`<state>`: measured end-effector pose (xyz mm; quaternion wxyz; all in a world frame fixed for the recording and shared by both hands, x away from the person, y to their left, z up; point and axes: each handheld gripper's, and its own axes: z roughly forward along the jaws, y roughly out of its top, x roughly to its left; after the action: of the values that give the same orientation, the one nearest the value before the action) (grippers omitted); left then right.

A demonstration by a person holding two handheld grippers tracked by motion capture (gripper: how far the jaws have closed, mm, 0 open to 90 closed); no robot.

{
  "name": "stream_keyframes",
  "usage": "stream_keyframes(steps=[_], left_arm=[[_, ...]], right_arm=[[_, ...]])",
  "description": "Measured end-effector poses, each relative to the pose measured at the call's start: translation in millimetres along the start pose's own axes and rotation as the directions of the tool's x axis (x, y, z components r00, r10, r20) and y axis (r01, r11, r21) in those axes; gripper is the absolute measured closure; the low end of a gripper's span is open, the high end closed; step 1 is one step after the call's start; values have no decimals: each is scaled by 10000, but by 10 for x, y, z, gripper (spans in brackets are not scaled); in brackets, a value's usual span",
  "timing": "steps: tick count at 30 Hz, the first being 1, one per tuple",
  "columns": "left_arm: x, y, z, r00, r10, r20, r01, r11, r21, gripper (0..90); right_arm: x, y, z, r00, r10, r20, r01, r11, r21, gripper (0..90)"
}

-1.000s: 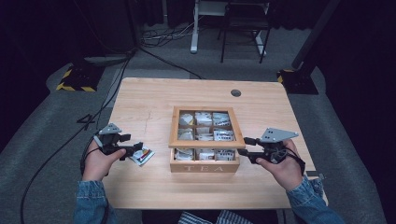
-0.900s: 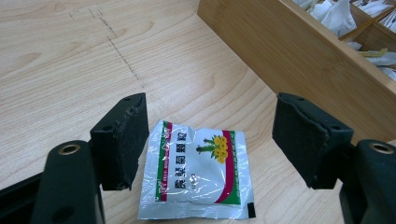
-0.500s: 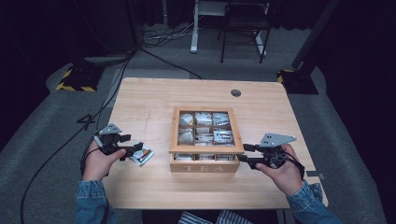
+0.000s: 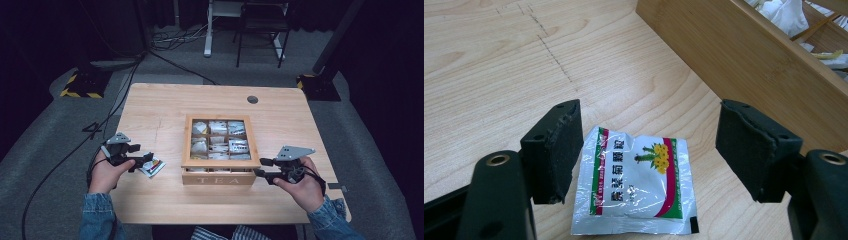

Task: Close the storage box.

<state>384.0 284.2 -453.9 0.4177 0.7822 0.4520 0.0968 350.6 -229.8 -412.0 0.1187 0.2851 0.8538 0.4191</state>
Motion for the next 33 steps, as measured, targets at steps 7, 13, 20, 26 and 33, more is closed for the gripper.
stream_keyframes(steps=[7,13,20,26,33], left_arm=[[0,-3,14,10000,-23,26,23,10000,44,279],[-2,-5,23,9999,-118,113,116,9998,144,293],[-2,-14,27,9999,-95,87,93,9998,200,294],[2,-35,13,9999,-124,31,123,9997,234,293],[-5,-86,-8,9998,-186,-30,186,9994,301,293]], right_arm=[[0,-39,31,10000,83,-1,-83,9996,267,532],[-9,-52,46,9999,149,-17,-148,9984,539,531],[-18,-69,67,9997,256,-46,-252,9963,826,531],[-28,-73,77,9992,362,-186,-339,9934,1096,518],[-92,-14,-39,9987,484,148,-488,9984,279,518]])
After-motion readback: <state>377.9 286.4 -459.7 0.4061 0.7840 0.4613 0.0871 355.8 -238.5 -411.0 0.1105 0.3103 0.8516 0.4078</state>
